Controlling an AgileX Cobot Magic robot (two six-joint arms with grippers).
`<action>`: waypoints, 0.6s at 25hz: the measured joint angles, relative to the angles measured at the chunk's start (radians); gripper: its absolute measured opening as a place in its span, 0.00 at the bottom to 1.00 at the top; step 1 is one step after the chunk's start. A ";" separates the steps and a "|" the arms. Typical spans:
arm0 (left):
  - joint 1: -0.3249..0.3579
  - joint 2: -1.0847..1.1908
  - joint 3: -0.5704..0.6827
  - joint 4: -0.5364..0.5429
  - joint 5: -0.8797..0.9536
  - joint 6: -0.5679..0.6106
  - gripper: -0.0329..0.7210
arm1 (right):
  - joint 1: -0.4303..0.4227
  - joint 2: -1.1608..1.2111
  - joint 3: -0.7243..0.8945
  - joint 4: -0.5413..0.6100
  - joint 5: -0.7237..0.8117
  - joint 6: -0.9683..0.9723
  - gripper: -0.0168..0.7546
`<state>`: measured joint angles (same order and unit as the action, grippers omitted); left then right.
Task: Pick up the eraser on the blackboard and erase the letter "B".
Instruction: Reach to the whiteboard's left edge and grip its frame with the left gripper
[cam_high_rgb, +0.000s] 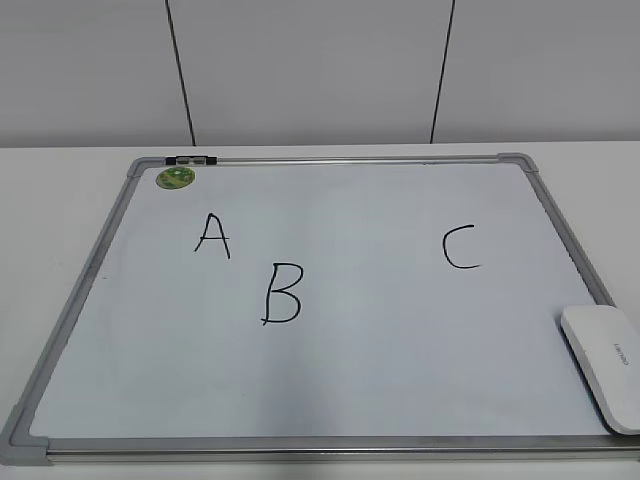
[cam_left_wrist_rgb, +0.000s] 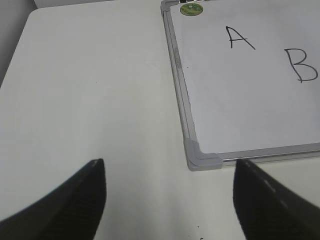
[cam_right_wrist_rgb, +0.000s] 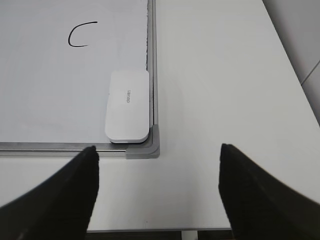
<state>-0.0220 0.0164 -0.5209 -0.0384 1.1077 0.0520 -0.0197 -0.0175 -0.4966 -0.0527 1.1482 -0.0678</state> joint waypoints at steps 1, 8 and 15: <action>0.000 0.000 0.000 0.000 0.000 0.000 0.84 | 0.000 0.000 0.000 0.000 0.000 0.000 0.74; 0.000 0.000 0.000 0.000 0.000 0.000 0.84 | 0.000 0.000 0.000 0.000 0.000 0.000 0.74; 0.000 0.007 -0.005 -0.012 0.000 0.000 0.83 | 0.000 0.000 0.000 0.000 0.000 0.000 0.74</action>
<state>-0.0220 0.0234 -0.5256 -0.0506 1.1077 0.0520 -0.0197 -0.0175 -0.4966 -0.0527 1.1482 -0.0678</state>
